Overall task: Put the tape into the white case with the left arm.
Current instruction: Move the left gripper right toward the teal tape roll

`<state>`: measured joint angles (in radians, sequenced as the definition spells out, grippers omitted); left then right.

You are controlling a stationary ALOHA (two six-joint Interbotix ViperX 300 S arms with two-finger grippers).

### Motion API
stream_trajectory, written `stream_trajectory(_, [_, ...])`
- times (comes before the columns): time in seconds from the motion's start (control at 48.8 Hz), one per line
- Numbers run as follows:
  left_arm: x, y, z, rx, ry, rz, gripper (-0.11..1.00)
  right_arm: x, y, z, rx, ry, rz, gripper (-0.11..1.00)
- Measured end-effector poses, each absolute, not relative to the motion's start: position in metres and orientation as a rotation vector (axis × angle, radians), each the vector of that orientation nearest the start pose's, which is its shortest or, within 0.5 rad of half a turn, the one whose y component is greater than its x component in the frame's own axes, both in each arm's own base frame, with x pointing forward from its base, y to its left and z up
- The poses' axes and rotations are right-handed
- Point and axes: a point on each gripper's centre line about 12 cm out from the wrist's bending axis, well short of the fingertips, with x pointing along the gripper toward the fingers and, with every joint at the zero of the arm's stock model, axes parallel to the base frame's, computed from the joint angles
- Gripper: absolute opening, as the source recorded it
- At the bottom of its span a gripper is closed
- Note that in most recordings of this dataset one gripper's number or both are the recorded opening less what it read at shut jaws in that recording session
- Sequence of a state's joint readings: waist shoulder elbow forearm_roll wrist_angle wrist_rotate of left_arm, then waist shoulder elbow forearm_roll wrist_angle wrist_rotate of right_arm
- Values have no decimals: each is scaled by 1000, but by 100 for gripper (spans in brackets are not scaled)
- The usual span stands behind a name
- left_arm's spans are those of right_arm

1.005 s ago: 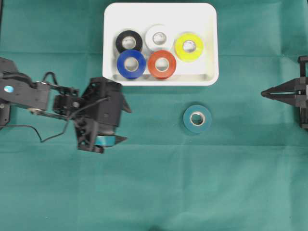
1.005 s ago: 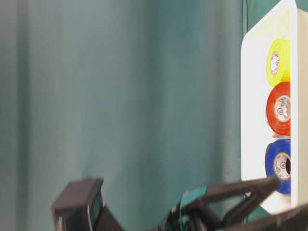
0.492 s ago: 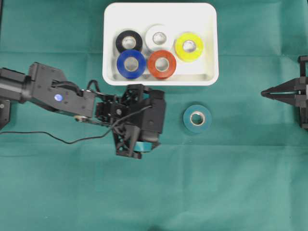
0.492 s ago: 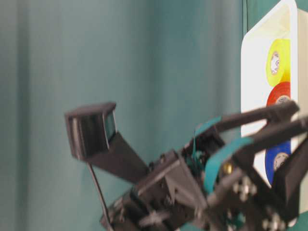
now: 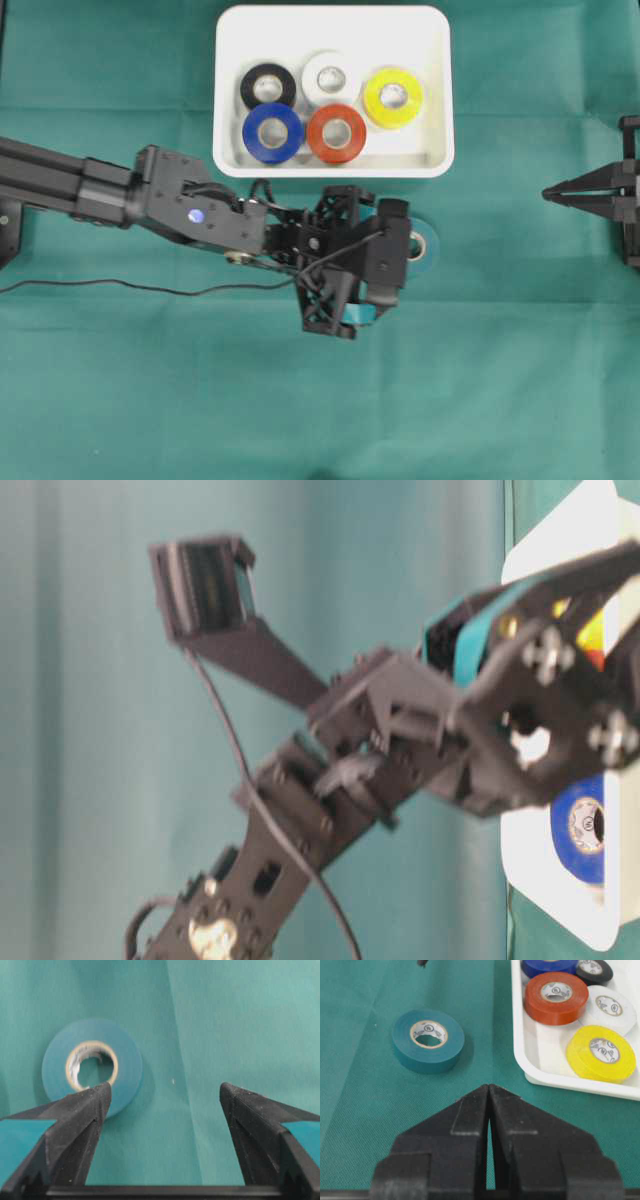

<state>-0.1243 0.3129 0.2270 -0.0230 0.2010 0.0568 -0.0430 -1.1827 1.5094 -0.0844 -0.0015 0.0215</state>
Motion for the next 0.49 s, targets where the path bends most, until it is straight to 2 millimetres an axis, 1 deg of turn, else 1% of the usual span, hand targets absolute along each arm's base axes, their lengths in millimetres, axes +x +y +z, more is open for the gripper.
stream_trajectory(0.267, [504, -53, 150, 72, 760, -117, 88, 141, -6, 162, -54, 326, -32, -9])
stream_trajectory(0.492, [508, -50, 137, 68, 783, -110, 88, 141, -6, 161, -54, 328, -32, -9])
